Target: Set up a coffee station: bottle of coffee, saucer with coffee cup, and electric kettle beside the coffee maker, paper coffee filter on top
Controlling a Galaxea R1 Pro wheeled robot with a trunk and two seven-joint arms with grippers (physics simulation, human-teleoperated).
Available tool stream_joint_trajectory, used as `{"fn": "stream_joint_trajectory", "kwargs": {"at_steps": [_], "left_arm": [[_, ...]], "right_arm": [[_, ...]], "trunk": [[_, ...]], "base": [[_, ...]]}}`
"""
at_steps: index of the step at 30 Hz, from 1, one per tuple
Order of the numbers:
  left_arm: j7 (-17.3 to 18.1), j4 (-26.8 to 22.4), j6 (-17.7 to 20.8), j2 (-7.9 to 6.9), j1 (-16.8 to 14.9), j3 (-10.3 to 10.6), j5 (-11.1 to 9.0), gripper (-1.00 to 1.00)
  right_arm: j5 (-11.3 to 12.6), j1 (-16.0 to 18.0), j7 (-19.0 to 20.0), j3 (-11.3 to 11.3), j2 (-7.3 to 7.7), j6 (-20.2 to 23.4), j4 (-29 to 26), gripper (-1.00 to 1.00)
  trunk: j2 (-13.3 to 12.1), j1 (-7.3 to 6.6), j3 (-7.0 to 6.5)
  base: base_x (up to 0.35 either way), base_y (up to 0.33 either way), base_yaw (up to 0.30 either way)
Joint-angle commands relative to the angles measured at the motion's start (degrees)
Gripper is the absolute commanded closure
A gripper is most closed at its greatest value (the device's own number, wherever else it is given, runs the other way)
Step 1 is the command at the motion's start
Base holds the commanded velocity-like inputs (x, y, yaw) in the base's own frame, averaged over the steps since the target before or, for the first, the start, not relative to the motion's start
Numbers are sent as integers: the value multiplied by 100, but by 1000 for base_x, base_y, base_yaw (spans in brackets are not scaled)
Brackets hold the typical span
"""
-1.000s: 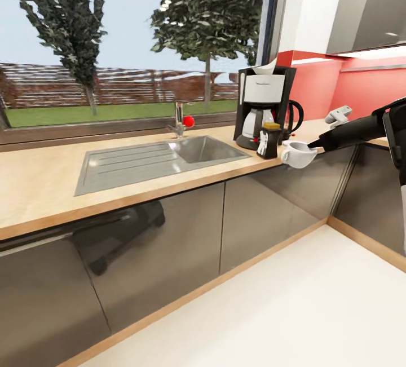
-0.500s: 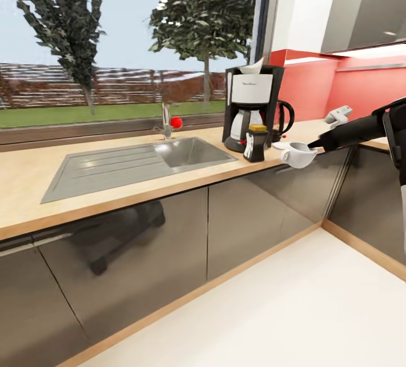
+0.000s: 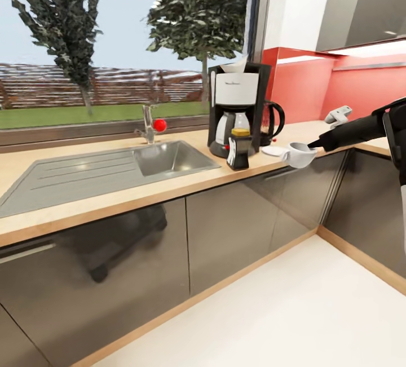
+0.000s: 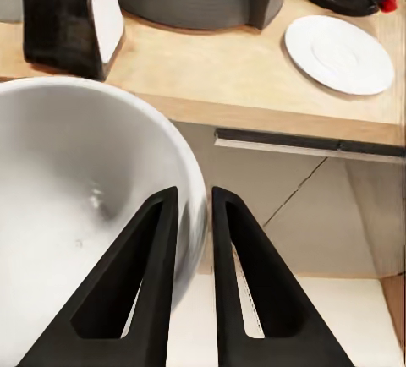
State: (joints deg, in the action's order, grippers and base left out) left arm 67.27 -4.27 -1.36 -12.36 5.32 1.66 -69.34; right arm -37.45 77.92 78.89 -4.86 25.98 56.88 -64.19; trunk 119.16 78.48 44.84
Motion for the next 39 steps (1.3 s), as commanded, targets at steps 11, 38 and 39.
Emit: {"fn": "stream_joint_trajectory", "kwargs": {"at_steps": [11,38,39], "left_arm": [[6,-12,-15,2,4,19,-18,-100],[3,-12,-19,4,4,19,-18,-100],[4,-12,-18,2,4,19,-18,-100]], "right_arm": [[-55,4,65,-6,4,51,-6,100],[-58,4,48,-6,3,51,3,100],[-59,4,48,-6,3,51,3,100]], "trunk": [[2,2,5],[2,2,5],[2,2,5]], "base": [[221,-240,0],[181,-238,1],[251,-241,53]]}}
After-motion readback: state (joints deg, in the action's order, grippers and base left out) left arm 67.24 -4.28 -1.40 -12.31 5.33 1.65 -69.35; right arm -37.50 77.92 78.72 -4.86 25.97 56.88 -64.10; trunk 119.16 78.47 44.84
